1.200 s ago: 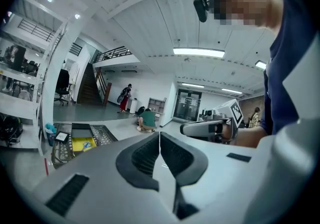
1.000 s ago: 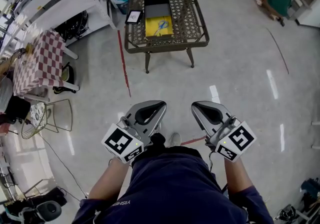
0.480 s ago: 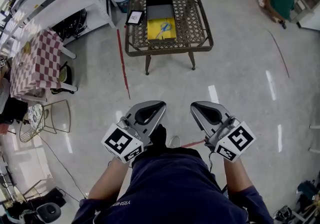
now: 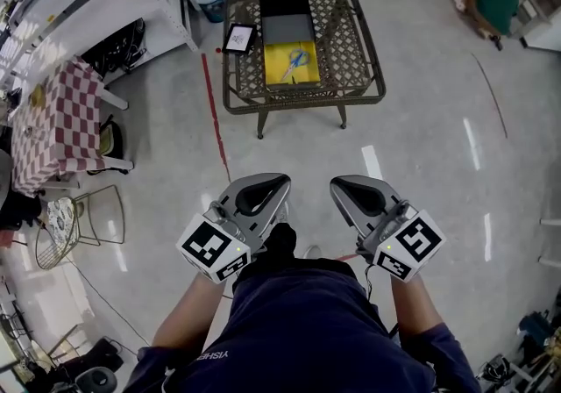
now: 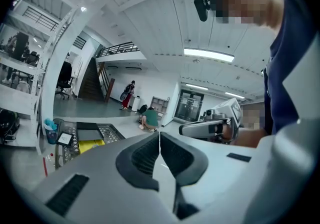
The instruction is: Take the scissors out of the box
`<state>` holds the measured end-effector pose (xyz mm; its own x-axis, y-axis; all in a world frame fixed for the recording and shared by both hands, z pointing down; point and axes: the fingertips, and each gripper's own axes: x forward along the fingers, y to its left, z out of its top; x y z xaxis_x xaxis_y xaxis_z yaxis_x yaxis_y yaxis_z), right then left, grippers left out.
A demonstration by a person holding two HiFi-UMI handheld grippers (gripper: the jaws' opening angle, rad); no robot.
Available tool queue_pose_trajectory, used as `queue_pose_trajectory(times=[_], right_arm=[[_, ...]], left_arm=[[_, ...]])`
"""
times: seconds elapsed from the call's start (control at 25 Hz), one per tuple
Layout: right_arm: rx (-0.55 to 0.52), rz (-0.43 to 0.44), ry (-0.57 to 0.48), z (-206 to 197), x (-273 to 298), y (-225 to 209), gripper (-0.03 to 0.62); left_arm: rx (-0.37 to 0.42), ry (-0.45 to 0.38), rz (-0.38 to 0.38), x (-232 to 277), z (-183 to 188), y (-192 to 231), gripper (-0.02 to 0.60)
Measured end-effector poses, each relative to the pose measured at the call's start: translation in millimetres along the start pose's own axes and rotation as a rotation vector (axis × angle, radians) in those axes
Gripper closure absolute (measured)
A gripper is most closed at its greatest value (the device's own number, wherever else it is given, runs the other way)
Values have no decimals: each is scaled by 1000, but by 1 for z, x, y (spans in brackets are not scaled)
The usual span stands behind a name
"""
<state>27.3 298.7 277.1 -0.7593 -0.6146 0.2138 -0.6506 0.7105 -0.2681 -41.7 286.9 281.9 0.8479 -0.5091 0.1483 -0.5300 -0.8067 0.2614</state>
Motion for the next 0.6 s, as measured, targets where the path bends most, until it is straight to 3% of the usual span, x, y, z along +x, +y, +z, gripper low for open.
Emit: queue_pose_trajectory(times=[0.6], right_arm=[[4,-39,33,37,118,-40,577]], left_arm=[[-4,16,-27,7,29,126,557]])
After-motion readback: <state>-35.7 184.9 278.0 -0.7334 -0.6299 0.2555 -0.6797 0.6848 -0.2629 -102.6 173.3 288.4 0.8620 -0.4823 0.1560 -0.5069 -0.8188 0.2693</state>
